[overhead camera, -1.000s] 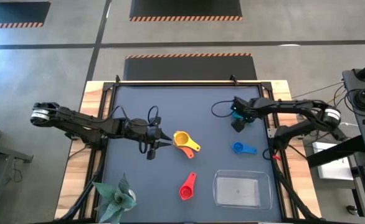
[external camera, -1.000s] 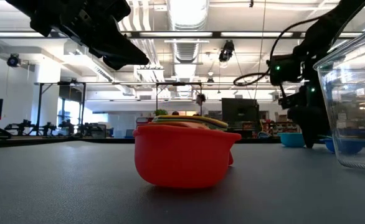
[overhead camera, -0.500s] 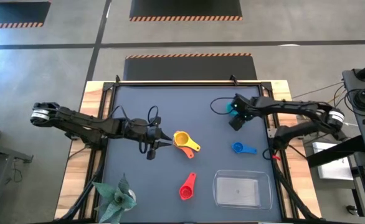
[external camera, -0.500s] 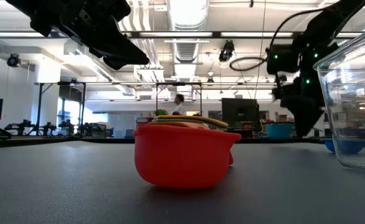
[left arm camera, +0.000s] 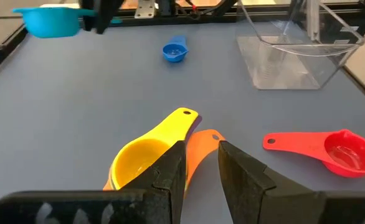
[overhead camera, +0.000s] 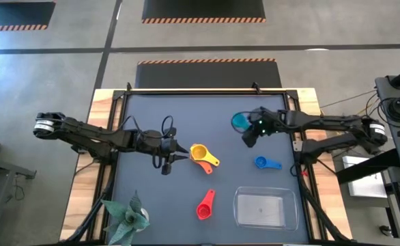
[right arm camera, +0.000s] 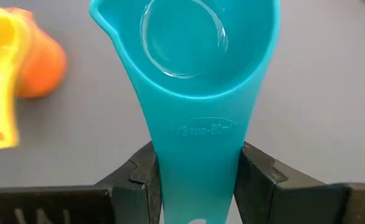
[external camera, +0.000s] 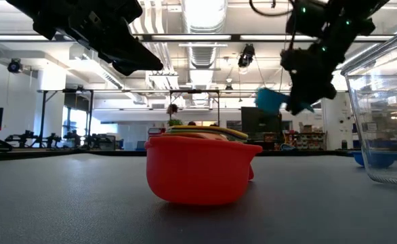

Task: Nest measuring cups in basket
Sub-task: Stack the light blue measuring cup on top of the yellow measuring cup

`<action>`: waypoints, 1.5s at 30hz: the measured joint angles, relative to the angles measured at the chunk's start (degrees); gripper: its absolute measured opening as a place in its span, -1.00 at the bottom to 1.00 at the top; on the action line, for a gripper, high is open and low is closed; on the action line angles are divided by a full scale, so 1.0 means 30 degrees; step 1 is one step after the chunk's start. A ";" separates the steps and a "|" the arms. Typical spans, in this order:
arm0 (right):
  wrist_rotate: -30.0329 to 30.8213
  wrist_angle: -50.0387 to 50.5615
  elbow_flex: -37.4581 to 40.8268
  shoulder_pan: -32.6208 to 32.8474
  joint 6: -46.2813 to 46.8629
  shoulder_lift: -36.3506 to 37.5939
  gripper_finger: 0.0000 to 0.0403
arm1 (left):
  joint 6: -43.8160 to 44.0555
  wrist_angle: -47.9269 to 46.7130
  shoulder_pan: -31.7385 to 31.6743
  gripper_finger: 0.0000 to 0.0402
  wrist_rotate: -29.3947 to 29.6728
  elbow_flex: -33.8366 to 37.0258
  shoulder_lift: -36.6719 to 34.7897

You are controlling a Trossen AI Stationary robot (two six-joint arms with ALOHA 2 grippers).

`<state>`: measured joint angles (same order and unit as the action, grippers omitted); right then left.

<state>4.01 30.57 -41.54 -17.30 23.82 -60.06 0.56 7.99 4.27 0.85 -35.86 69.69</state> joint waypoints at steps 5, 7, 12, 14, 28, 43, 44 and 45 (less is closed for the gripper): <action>0.0141 -0.1615 -0.1193 0.2599 0.0867 -0.1193 -0.35 | -0.0007 0.0000 -0.0008 -0.62 0.0037 0.0000 0.0000; 0.0148 -0.2087 -0.1735 0.3452 0.0901 -0.1976 -0.35 | -0.0007 -0.0006 -0.0008 -0.62 0.0032 0.0000 0.0000; 0.0162 -0.3218 -0.3667 0.5059 0.1377 -0.4429 -0.35 | -0.0007 -0.0007 -0.0008 -0.62 0.0032 0.0000 0.0000; 0.0160 -0.3198 -0.4542 0.5440 0.1346 -0.5581 -0.33 | -0.0002 -0.0009 -0.0008 -0.62 0.0032 0.0000 0.0000; -0.0760 -0.1762 -1.0036 0.6193 -0.0198 -1.2765 -0.44 | 0.0000 -0.0583 0.0014 -0.62 0.0032 0.0000 0.0000; -0.1331 0.0661 -1.1417 0.6300 -0.1157 -1.3418 -0.31 | 0.0000 -0.0528 0.0007 -0.62 0.0027 0.0000 0.0000; -0.1306 0.0516 -1.1417 0.6334 -0.1199 -1.3252 -0.31 | 0.0000 -0.0512 0.0007 -0.62 0.0025 0.0000 0.0000; -0.1276 0.0323 -1.1417 0.6365 -0.1233 -1.3064 -0.31 | 0.0000 -0.0517 0.0007 -0.62 0.0028 0.0000 0.0000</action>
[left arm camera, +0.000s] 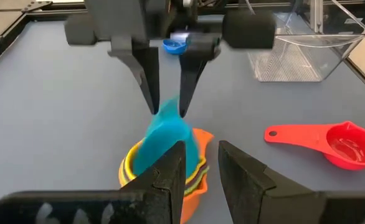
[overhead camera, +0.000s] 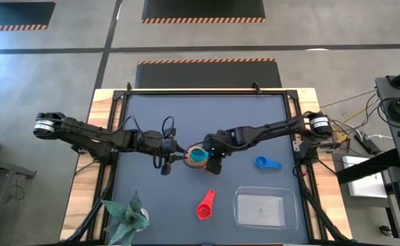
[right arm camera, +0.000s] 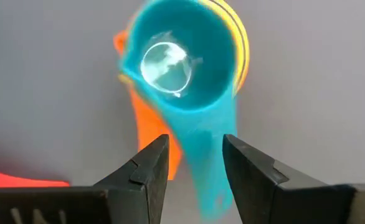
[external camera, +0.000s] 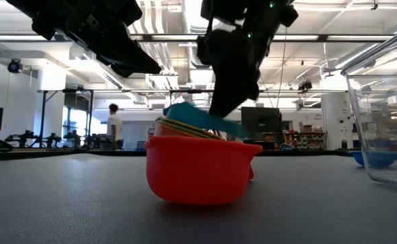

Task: Nest measuring cups in basket
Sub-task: Stack the light blue measuring cup on top of the yellow measuring cup, then stack the red measuring cup on top of the light blue measuring cup

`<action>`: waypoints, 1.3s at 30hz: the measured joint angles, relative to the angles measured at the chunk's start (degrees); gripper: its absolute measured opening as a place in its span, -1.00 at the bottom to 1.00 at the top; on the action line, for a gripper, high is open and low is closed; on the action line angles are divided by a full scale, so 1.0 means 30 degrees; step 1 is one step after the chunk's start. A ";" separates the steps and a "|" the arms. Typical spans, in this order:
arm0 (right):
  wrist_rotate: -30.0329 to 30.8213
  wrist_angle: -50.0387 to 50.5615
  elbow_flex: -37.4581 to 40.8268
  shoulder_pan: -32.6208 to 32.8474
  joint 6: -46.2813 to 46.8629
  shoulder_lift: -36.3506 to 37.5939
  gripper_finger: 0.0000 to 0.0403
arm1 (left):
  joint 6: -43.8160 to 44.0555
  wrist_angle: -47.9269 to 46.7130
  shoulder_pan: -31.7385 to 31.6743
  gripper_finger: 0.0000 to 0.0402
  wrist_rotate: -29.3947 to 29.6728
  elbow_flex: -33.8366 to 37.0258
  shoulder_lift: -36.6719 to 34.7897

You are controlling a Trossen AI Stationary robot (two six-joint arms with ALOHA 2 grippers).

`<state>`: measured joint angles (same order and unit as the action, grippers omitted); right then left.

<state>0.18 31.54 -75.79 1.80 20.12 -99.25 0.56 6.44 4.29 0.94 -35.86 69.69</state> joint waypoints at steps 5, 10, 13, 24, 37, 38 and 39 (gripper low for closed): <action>-0.0002 -0.0418 0.0000 0.0248 -0.0231 0.0763 -0.31 | 0.0005 -0.0003 0.0000 -0.62 -0.0004 0.0000 0.0000; 0.0485 -0.0467 0.0001 0.0614 -0.0227 0.1327 -0.30 | 0.0232 0.0000 0.0000 -0.62 -0.0004 0.0000 0.0000; 0.0500 -0.0497 0.0022 0.1174 -0.0237 0.1438 -0.30 | 0.0677 -0.0008 0.0015 -0.62 -0.0209 0.0000 0.0000; 0.0276 -0.2719 0.0036 0.5251 -0.3181 0.0347 -0.32 | 0.0495 0.0000 0.0015 -0.62 -0.0649 0.0000 0.0000; 0.0294 -0.4049 -0.0080 0.7324 -0.9235 -0.1978 -0.11 | 0.0495 0.0096 0.0015 -0.62 -0.0651 0.0000 0.0000; 0.0294 -0.4045 -0.0196 0.7256 -0.9206 -0.2142 -0.07 | 0.0495 0.0102 0.0015 -0.62 -0.0645 0.0000 0.0000; 0.0269 -0.3957 -0.0347 0.7184 -0.9147 -0.2249 -0.03 | 0.0495 0.0102 0.0015 -0.62 -0.0652 0.0000 0.0000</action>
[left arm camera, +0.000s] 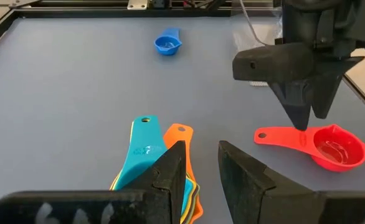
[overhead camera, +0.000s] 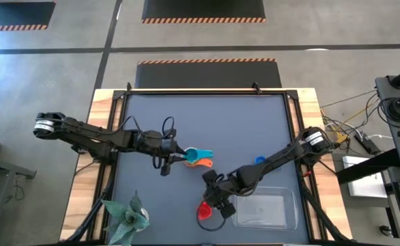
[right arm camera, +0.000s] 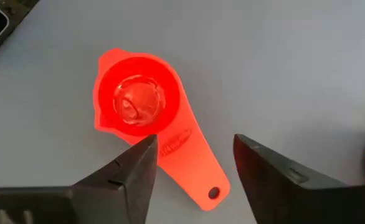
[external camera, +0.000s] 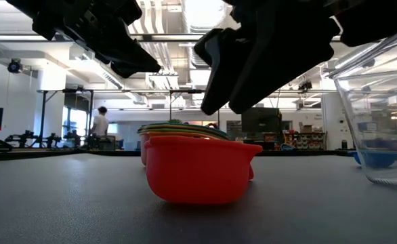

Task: Nest measuring cups in basket
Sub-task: Stack the red measuring cup on top of the light blue measuring cup

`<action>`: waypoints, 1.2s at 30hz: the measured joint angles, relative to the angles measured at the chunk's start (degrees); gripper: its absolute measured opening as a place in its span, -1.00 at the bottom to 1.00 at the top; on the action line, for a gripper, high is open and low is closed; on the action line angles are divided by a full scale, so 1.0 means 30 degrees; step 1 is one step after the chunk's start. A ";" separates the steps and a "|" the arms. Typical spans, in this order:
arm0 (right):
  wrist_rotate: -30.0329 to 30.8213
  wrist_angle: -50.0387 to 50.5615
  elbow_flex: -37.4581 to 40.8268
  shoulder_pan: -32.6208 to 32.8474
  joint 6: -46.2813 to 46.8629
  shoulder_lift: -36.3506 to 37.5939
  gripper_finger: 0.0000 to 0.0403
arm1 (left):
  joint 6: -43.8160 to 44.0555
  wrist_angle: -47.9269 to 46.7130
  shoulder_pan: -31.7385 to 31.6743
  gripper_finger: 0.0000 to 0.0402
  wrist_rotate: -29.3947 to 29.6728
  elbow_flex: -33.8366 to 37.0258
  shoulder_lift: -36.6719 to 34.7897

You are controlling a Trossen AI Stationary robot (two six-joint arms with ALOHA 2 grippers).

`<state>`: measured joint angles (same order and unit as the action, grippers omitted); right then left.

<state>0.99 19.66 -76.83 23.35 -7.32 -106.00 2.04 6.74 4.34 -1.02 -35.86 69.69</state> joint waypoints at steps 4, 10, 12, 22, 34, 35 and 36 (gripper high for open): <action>-0.0473 0.0252 -0.0545 -0.0097 -0.0495 -0.0233 0.15 | 0.0000 0.0015 0.0000 -0.62 0.0000 0.0000 0.0000; -0.0574 0.1534 -0.1616 -0.0078 -0.1366 -0.0247 0.37 | 0.0000 -0.0034 0.0000 -0.62 0.0000 0.0000 0.0000; -0.0570 0.2023 -0.2098 -0.0082 -0.1399 -0.0243 0.42 | -0.0005 -0.0036 0.0000 -0.62 0.0000 0.0000 0.0000; -0.1253 0.2411 -0.3055 -0.0734 -0.1799 -0.0614 0.53 | -0.0007 -0.0022 0.0000 -0.62 0.0007 0.0000 0.0000; -0.1855 0.4665 -0.4452 -0.0763 -0.3445 -0.3322 0.53 | -0.0006 -0.0223 0.0000 -0.62 0.0007 0.0000 0.0000; -0.1862 0.4727 -0.4545 -0.0756 -0.3512 -0.3497 0.53 | -0.0006 -0.0256 0.0000 -0.62 0.0013 0.0000 0.0000; -0.1855 0.4711 -0.4589 -0.0755 -0.3560 -0.3610 0.53 | -0.0007 -0.0255 0.0000 -0.62 0.0008 0.0000 0.0000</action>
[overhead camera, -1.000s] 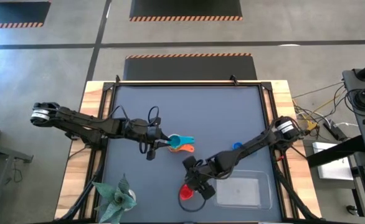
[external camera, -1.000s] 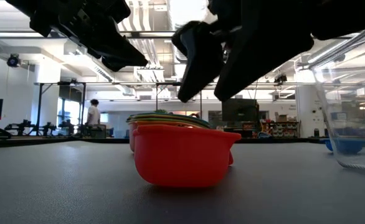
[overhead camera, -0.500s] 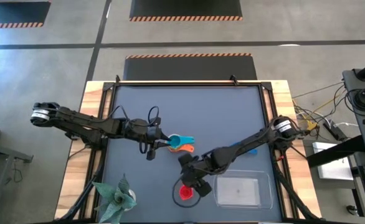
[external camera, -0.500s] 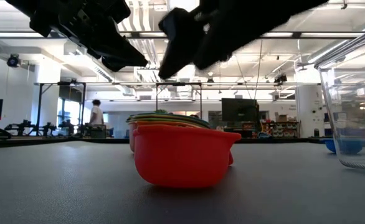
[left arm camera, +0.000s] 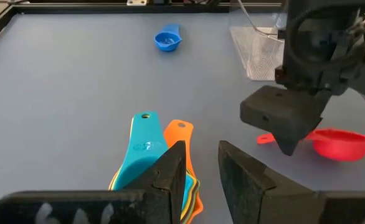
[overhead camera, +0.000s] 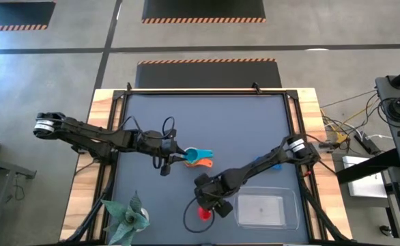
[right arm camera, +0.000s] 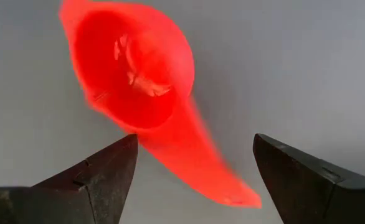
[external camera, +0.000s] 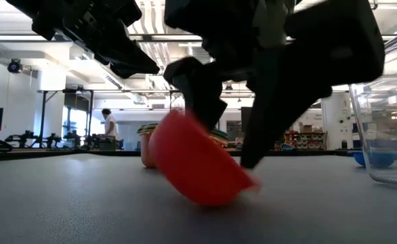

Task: Nest measuring cups in basket
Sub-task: Stack the red measuring cup on top of the light blue measuring cup

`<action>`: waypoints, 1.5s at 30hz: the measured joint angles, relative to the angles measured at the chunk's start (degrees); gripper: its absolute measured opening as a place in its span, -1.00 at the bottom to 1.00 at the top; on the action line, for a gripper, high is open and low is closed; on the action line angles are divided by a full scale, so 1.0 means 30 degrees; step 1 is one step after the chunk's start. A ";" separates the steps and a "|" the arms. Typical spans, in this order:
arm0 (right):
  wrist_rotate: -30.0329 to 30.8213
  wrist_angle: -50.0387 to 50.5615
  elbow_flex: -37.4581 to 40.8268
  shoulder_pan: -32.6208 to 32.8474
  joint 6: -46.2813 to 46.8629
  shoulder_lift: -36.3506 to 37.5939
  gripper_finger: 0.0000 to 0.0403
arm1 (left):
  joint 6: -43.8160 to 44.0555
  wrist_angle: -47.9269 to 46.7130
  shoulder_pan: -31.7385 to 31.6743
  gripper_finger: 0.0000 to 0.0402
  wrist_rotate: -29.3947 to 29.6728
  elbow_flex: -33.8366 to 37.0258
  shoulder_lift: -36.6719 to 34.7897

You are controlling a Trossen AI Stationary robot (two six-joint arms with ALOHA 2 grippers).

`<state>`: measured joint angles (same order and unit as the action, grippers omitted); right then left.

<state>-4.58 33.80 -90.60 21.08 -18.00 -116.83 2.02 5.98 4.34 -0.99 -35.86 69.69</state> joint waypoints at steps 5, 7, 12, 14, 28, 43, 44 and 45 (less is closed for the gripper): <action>-0.0085 0.0180 -0.0011 0.0000 -0.0291 -0.0692 0.53 | 0.0000 -0.0032 0.0000 -0.62 0.0007 0.0000 0.0000; -0.0055 0.0229 -0.0011 -0.0007 -0.0378 -0.0710 0.53 | 0.0001 -0.0029 0.0000 -0.62 0.0007 0.0000 0.0000; 0.0020 0.0255 -0.0017 0.0000 -0.0516 -0.0661 0.53 | 0.0000 -0.0031 0.0000 -0.62 0.0007 0.0000 0.0000; 0.0041 0.0353 -0.0011 0.0000 -0.0566 -0.0600 0.52 | 0.0000 -0.0026 0.0000 -0.62 0.0007 0.0000 -0.0004; 0.0576 0.0350 0.0003 0.0007 -0.0713 -0.0542 -0.07 | 0.0002 -0.0022 0.0000 -0.62 0.0029 0.0000 0.0000; 0.5022 0.1354 0.0025 -0.0053 -0.0146 0.0742 -0.38 | 0.0000 -0.0029 0.0000 -0.62 0.0167 0.0000 0.0000; 0.5504 0.1379 0.0025 -0.0128 0.0128 0.0888 -0.38 | -0.0093 -0.0015 0.0000 -0.62 0.0194 0.0000 0.0000; 0.5866 0.1457 0.0025 -0.0220 0.0478 0.1072 -0.38 | -0.0213 -0.0020 -0.0006 -0.62 0.0289 0.0000 -0.0027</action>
<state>13.02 38.17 -90.52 20.42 -16.57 -113.61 1.38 5.92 4.32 -0.12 -35.86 69.61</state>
